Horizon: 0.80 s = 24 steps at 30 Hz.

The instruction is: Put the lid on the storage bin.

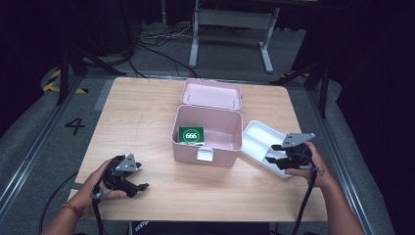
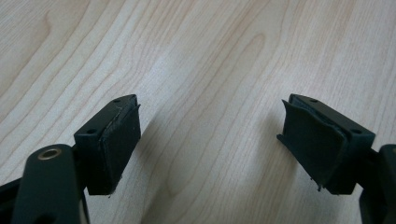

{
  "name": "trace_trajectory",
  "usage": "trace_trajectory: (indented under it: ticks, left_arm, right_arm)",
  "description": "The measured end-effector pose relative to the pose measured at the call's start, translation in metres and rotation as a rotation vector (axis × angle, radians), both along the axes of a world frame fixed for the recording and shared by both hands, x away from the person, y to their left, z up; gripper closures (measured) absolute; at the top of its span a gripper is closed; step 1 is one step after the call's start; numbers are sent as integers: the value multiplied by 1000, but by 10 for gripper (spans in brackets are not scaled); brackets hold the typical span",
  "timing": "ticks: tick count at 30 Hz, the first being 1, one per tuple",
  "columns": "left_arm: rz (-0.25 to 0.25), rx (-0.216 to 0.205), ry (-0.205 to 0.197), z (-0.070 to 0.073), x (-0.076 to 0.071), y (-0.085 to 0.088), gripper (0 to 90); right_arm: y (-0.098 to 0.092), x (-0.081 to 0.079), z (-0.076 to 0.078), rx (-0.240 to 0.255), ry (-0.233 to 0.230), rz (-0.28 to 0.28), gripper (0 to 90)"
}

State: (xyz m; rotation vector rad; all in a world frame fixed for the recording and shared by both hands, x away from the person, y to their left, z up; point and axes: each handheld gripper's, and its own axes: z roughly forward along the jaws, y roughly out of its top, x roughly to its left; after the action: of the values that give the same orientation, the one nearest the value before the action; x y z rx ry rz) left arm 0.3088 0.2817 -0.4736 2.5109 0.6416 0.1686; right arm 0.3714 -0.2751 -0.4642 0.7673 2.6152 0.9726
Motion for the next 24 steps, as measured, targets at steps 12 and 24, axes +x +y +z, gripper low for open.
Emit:
trace_trajectory:
  ticks: [12,24]
  left_arm:
    - [17,-83,-20,-10,0,3,117]
    - [16,-80,-15,-10,2,3,105]
  right_arm:
    - [-1,63,-18,-214,217,36,662]
    - [-1,88,-33,-268,372,76,796]
